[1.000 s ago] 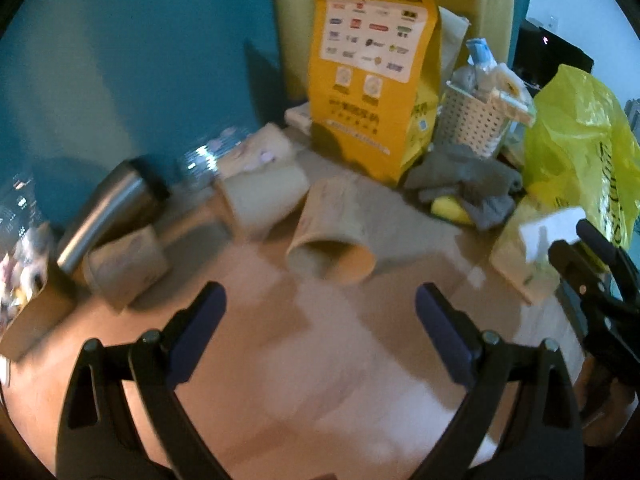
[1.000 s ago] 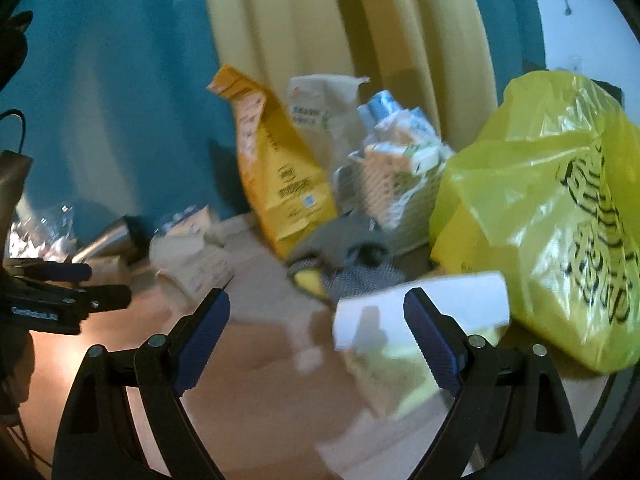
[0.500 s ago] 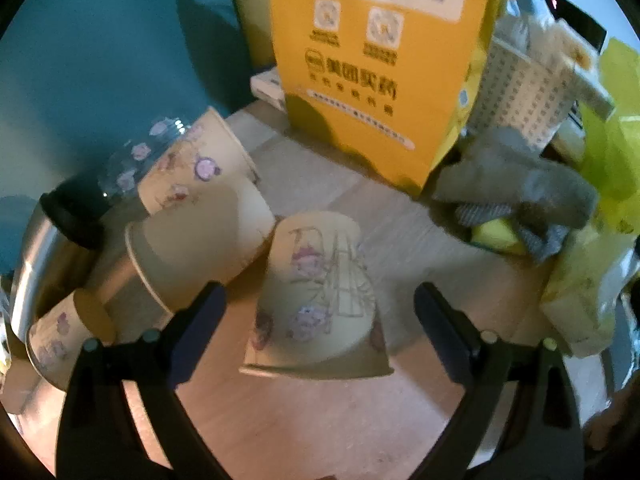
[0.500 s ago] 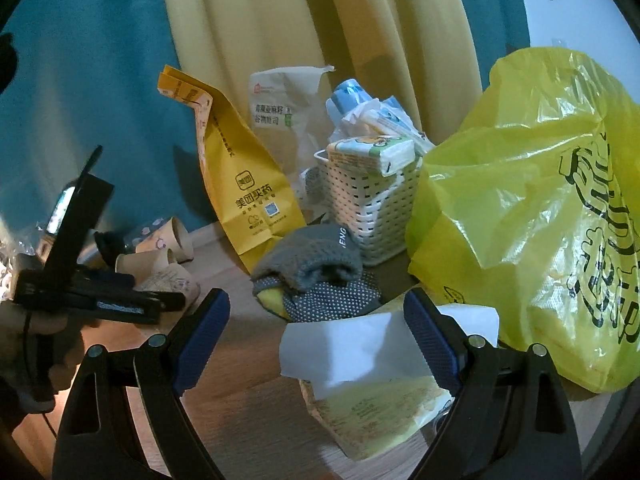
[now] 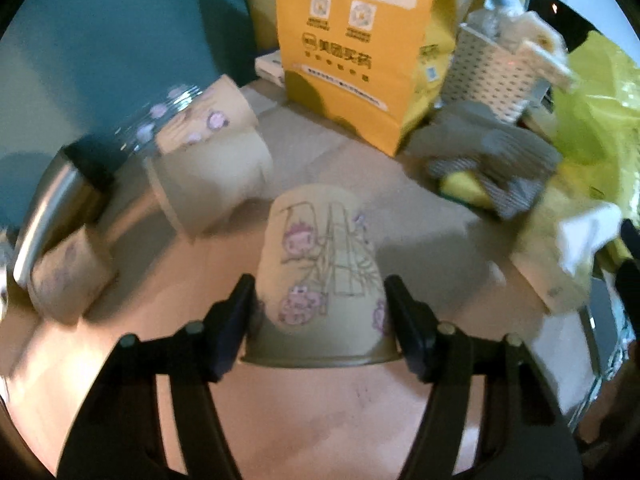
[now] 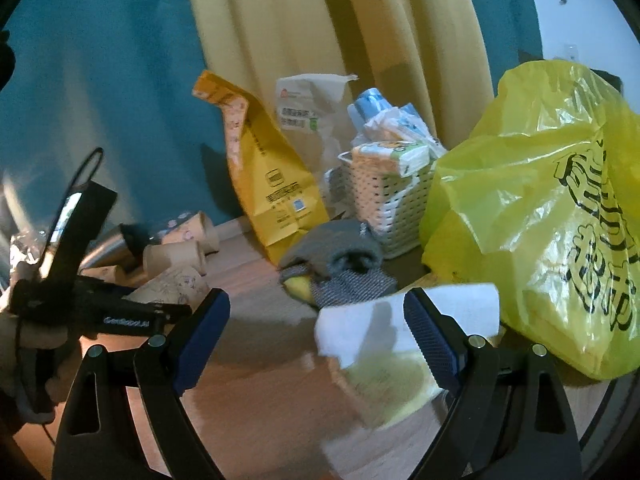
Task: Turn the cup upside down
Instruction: 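Close the left gripper around the paper cup's body, then lift the cup with the left gripper and carry it toward the right gripper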
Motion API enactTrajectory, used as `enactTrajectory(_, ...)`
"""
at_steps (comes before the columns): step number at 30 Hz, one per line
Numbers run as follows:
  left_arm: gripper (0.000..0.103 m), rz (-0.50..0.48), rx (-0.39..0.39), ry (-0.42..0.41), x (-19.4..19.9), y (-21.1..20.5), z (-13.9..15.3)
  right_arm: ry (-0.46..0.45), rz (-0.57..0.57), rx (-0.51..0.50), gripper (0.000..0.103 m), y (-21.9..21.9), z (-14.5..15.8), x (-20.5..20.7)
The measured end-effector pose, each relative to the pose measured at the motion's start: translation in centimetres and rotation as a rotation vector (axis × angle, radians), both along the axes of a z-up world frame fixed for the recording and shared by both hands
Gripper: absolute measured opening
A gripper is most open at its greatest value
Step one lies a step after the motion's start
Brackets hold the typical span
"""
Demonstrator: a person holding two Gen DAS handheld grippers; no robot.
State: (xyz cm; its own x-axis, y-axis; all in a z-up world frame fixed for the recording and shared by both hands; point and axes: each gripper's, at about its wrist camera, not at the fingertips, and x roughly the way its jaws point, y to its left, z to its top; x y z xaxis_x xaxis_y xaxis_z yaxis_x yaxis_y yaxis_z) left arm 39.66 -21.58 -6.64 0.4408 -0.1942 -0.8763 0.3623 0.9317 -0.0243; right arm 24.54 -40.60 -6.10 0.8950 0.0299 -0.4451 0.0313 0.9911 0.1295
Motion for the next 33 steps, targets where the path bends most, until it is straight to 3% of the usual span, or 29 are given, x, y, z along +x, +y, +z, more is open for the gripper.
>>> enactTrajectory(11,0.066,0.162,-0.113,0.018,-14.0,6.6,2.1,0.078,0.174,0.035,0.091,4.4,-0.7,-4.8)
enactTrajectory(19,0.066,0.330,-0.183,0.058,-21.9,12.3,0.3,0.127,0.302,0.009,0.091,8.6,-1.4,-8.9)
enactTrajectory(26,0.066,0.407,-0.226,0.081,-26.6,15.3,-1.1,0.187,0.407,-0.007,0.091,12.5,-2.8,-11.8)
enactTrajectory(33,0.067,0.448,-0.248,0.098,-28.7,17.6,-1.8,0.223,0.494,0.025,0.091,15.7,-3.0,-13.0)
